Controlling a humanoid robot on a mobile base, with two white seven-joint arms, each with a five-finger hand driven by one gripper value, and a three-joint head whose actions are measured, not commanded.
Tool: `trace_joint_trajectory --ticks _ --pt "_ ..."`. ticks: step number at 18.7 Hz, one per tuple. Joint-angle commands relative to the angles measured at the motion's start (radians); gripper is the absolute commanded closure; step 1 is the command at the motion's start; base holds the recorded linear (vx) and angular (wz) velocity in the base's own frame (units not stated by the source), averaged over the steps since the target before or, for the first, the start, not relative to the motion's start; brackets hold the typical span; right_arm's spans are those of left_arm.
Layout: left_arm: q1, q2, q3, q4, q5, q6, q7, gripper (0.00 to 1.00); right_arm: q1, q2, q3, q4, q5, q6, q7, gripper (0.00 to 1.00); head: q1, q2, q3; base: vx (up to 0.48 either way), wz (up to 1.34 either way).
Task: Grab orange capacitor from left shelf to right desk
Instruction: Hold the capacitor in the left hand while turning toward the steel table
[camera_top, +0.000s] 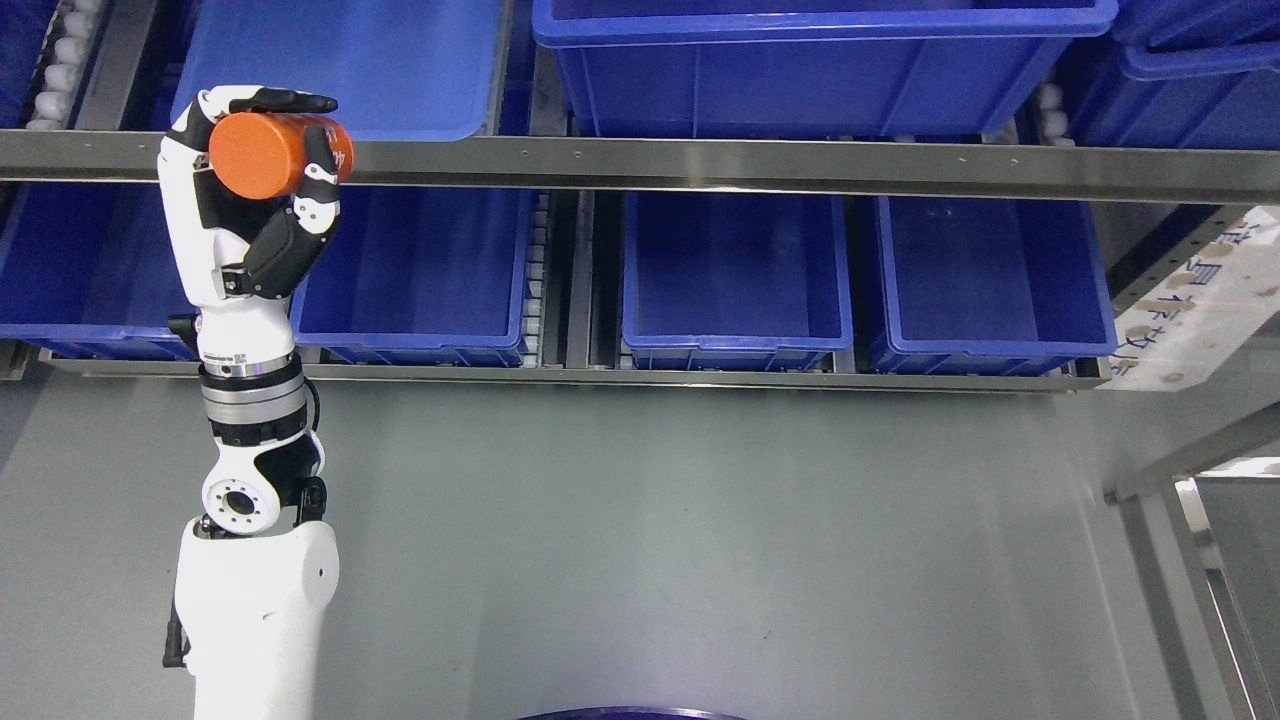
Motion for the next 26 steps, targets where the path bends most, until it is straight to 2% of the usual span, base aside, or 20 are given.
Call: trace_joint_trajectory --ticks 1,16,22,26 --pt "-0.003 0.017 -0.02 0.0 0.0 0.001 0.001 0.97 0.033 -0.017 -0.012 -0.023 0.0 -0.001 0.0 0.0 0.0 0.0 0.0 -0.02 -0.31" --pt "-0.012 0.017 -0.08 0.003 0.017 0.037 0.002 0.97 0.033 -0.017 -0.012 -0.023 0.0 -0.001 0.0 0.0 0.0 0.0 0.0 -0.027 -0.6" --pt "-0.017 0.017 -0.111 0.003 0.018 0.174 0.002 0.97 0.033 -0.017 -0.012 -0.023 0.0 -0.001 0.0 0.0 0.0 0.0 0.0 0.059 -0.85" --pt "-0.018 0.017 -0.187 0.003 0.018 0.195 0.002 0.98 0.033 -0.017 -0.012 -0.023 0.0 -0.001 0.0 0.0 0.0 0.0 0.0 0.161 -0.74"
